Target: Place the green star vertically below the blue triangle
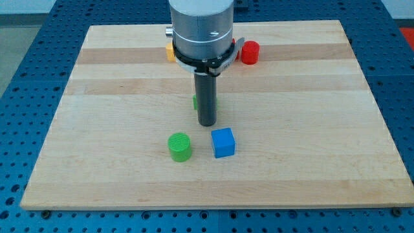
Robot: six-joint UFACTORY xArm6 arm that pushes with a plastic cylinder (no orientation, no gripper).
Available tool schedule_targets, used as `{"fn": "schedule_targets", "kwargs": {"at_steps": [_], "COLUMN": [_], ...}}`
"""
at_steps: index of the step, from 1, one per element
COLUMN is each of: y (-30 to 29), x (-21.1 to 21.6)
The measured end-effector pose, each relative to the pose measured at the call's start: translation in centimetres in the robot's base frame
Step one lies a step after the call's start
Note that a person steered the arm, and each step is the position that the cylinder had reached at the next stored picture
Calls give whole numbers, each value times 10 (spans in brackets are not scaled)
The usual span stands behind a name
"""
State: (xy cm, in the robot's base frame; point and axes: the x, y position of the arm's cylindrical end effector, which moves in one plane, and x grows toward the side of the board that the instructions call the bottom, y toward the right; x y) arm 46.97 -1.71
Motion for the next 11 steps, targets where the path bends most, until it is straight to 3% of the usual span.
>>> {"fn": "schedule_targets", "kwargs": {"at_steps": [1, 2, 4, 6, 7, 8, 11], "y": [0, 0, 0, -39, -52, -53, -32], "x": [-75, -92, -86, -52, -101, -124, -124]}}
